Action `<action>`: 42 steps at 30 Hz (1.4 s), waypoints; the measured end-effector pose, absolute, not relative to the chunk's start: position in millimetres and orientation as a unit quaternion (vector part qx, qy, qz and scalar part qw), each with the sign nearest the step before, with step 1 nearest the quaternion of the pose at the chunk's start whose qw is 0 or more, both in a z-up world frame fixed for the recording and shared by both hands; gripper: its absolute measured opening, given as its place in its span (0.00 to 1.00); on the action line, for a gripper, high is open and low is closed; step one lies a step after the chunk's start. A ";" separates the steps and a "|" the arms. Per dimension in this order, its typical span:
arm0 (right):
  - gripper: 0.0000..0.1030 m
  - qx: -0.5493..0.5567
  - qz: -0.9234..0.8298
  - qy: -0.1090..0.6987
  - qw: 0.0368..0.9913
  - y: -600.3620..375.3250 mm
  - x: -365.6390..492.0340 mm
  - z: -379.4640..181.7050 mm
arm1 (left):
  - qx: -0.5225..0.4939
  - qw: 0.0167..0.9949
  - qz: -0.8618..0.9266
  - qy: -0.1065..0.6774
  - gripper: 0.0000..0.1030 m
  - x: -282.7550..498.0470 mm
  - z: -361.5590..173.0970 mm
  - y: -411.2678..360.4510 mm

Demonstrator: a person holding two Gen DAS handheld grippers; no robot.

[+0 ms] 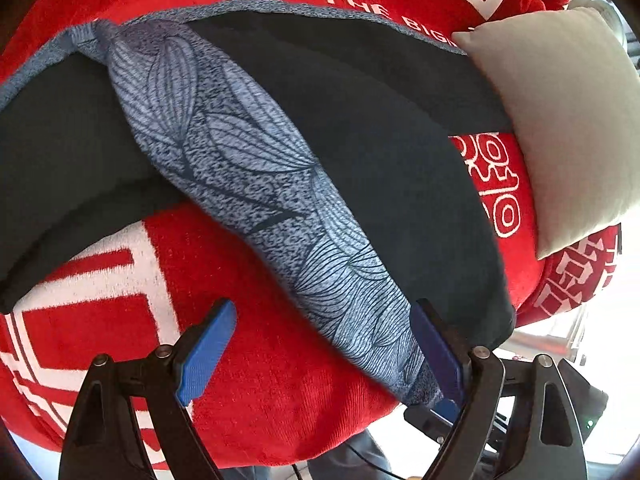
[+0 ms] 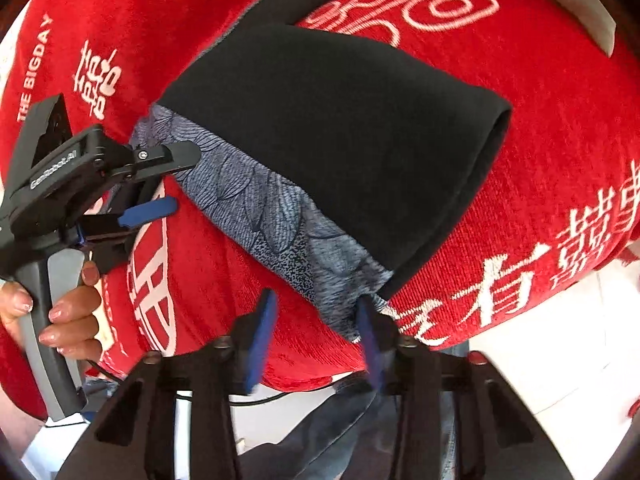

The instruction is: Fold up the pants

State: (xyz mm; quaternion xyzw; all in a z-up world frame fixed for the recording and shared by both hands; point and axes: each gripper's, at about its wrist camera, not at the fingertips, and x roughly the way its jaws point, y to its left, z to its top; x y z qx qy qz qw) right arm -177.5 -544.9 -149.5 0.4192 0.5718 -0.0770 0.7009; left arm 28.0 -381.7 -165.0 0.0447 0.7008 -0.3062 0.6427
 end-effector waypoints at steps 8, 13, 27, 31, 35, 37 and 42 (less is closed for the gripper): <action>0.05 0.427 -0.031 0.575 0.697 -539.7 -160.1 -141.3 | 0.044 0.633 -0.308 0.709 0.12 30.2 -165.8 -391.0; 0.05 0.442 0.006 0.553 0.706 -555.6 -148.3 -112.2 | 0.022 0.646 -0.321 0.693 0.09 35.1 -137.9 -393.4; 0.05 0.384 0.012 0.494 0.780 -705.7 -26.8 -37.6 | -0.006 0.692 -0.321 0.647 0.09 120.5 -73.9 -478.0; 0.05 0.372 -0.002 0.494 0.786 -754.2 23.6 -45.8 | -0.009 0.713 -0.317 0.625 0.09 154.5 -73.1 -507.7; 0.05 0.337 -0.021 0.530 0.778 -785.8 68.4 -74.2 | 0.019 0.736 -0.293 0.611 0.09 177.6 -85.9 -530.0; 0.05 0.306 -0.025 0.556 0.772 -788.5 85.1 -88.7 | 0.035 0.740 -0.282 0.609 0.09 182.1 -92.2 -533.7; 0.23 0.245 -0.037 0.595 0.764 -781.3 106.3 -101.5 | 0.078 0.745 -0.253 0.612 0.09 179.8 -102.4 -525.2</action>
